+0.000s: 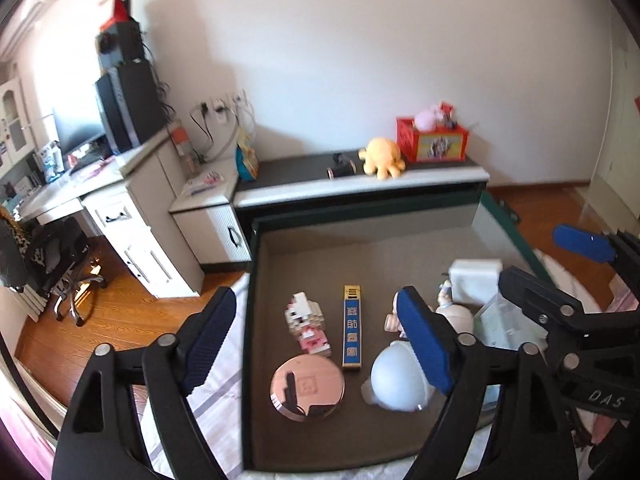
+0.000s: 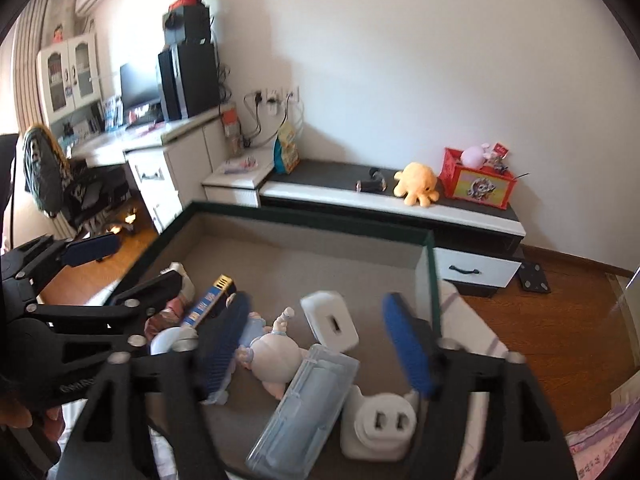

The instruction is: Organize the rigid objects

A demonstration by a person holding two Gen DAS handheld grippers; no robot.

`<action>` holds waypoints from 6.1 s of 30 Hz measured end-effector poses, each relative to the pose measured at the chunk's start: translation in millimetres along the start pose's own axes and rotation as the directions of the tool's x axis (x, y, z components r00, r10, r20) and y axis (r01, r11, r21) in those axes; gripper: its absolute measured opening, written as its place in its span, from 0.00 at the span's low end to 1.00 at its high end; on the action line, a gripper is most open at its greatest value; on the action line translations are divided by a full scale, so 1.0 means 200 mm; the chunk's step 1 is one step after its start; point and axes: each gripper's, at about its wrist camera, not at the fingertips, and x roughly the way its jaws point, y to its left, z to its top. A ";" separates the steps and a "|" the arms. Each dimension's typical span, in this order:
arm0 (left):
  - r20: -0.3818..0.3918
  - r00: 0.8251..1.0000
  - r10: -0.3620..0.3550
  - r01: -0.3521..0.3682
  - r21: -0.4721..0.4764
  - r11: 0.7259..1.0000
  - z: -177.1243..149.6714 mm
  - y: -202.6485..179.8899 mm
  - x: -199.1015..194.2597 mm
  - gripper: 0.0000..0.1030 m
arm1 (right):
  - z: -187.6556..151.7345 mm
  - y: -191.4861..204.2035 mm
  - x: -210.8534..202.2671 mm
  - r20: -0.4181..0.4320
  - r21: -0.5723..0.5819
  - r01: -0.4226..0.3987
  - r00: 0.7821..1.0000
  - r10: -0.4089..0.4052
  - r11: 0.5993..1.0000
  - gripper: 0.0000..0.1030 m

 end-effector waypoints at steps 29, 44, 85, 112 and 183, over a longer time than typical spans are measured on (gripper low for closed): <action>0.365 0.924 0.115 -0.064 -0.148 0.987 -0.91 0.08 -1.71 1.00 | -0.79 0.53 -1.61 0.418 -0.010 0.041 0.908 -0.033 0.999 1.00; 0.401 0.908 0.123 -0.078 -0.125 0.989 -0.93 0.03 -1.86 1.00 | -0.87 0.55 -1.80 0.460 0.000 0.071 0.886 -0.063 0.998 1.00; 0.335 0.939 0.081 -0.045 -0.112 0.993 -0.92 -0.05 -1.70 1.00 | -0.91 0.49 -1.75 0.409 0.065 0.125 0.901 -0.141 0.990 1.00; -0.047 0.998 -0.029 0.025 -0.078 0.997 -1.04 -0.13 -0.70 1.00 | -1.06 0.14 -0.88 0.049 0.115 0.121 0.991 -0.127 0.986 1.00; 0.306 0.950 0.056 -0.022 -0.113 0.993 -0.83 0.02 -1.36 0.59 | -0.76 0.52 -1.26 0.316 -0.061 -0.001 0.949 0.020 0.998 0.16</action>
